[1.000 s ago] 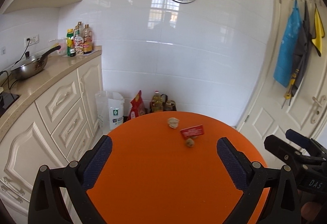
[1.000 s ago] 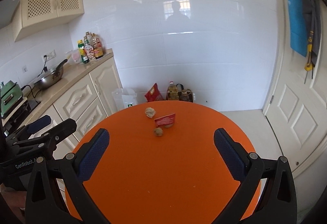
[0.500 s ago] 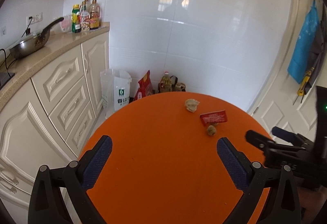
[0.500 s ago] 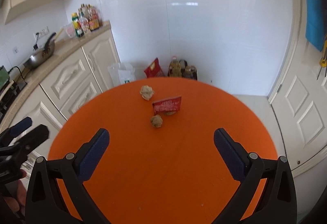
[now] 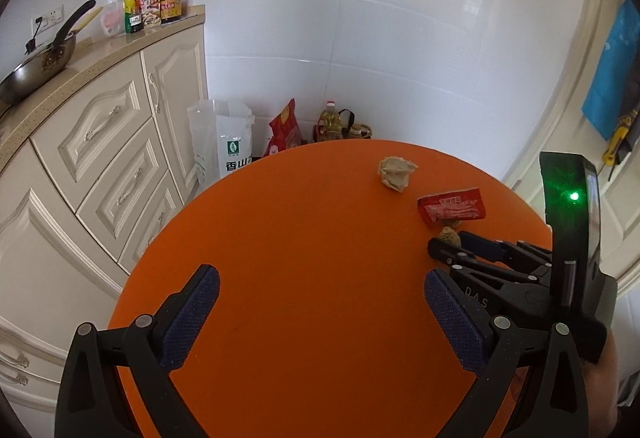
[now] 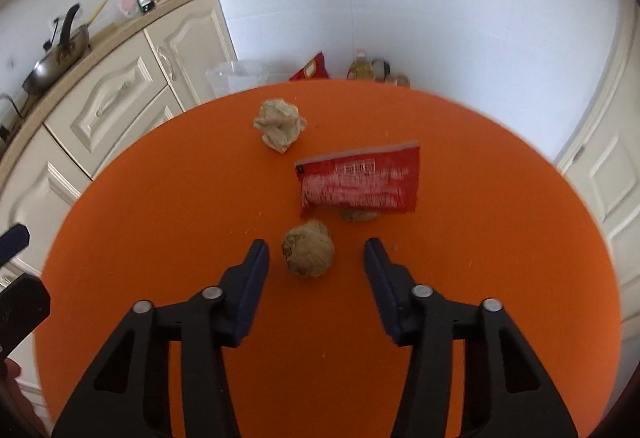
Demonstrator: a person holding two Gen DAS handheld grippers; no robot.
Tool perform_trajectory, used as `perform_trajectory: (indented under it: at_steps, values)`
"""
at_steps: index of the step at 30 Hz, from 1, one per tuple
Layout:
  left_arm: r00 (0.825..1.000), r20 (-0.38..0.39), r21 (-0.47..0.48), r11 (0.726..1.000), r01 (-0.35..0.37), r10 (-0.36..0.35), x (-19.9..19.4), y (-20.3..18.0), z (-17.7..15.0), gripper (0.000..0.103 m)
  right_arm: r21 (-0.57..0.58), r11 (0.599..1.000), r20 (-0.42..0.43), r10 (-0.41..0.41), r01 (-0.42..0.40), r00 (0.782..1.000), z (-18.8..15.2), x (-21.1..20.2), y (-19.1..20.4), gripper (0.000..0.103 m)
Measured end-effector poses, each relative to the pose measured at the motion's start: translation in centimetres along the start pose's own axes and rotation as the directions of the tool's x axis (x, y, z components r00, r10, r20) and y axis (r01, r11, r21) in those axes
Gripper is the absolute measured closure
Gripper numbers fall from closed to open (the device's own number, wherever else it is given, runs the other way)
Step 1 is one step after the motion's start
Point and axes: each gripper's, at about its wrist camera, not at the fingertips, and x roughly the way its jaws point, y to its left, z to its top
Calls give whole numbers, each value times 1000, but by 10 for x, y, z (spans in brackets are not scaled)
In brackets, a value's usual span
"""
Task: Collect trash
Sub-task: 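Grasp the crumpled paper ball with the left tool while the right tool grasps the brown lump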
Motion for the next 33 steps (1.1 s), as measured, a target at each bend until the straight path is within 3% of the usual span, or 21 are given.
perform_trajectory:
  at_steps: [6, 13, 21, 25, 26, 28, 29, 30, 31, 32, 33]
  values:
    - [1000, -13, 50, 999, 19, -19, 36, -25, 20, 2, 33, 999, 20, 40, -40, 999, -8, -8, -16, 77]
    - [998, -40, 145, 988, 58, -52, 90, -67, 42, 2, 104, 994, 50, 17, -22, 999, -14, -36, -60, 78]
    - [1000, -11, 133, 991, 7, -6, 168, -104, 89, 2, 120, 992, 68, 17, -25, 998, -10, -43, -78, 78]
    - [998, -62, 136, 991, -3, 11, 218, -125, 103, 5, 124, 992, 68, 20, -29, 997, -10, -41, -79, 78]
    - [997, -76, 140, 990, 3, 8, 232, -130, 107, 8, 125, 992, 66, 20, -28, 998, -9, -40, -78, 78]
    - [995, -100, 145, 989, 22, -7, 251, -136, 112, 26, 127, 991, 63, 20, -28, 998, -10, -40, -78, 78]
    - [996, -91, 154, 988, 13, 1, 257, -137, 115, 29, 130, 991, 62, 20, -28, 998, -11, -40, -77, 78]
    - [996, -86, 152, 988, 31, -18, 260, -138, 117, 46, 131, 991, 62, 18, -26, 998, -12, -42, -78, 78]
    - [996, -82, 149, 988, 31, -19, 262, -139, 119, 50, 134, 991, 60, 17, -25, 998, -14, -43, -79, 78]
    - [996, -86, 140, 989, 42, -30, 266, -136, 120, 68, 136, 990, 60, 17, -25, 998, -14, -44, -79, 78]
    - [994, -95, 122, 991, 62, -51, 269, -132, 122, 75, 138, 990, 63, 16, -24, 998, -15, -46, -79, 78]
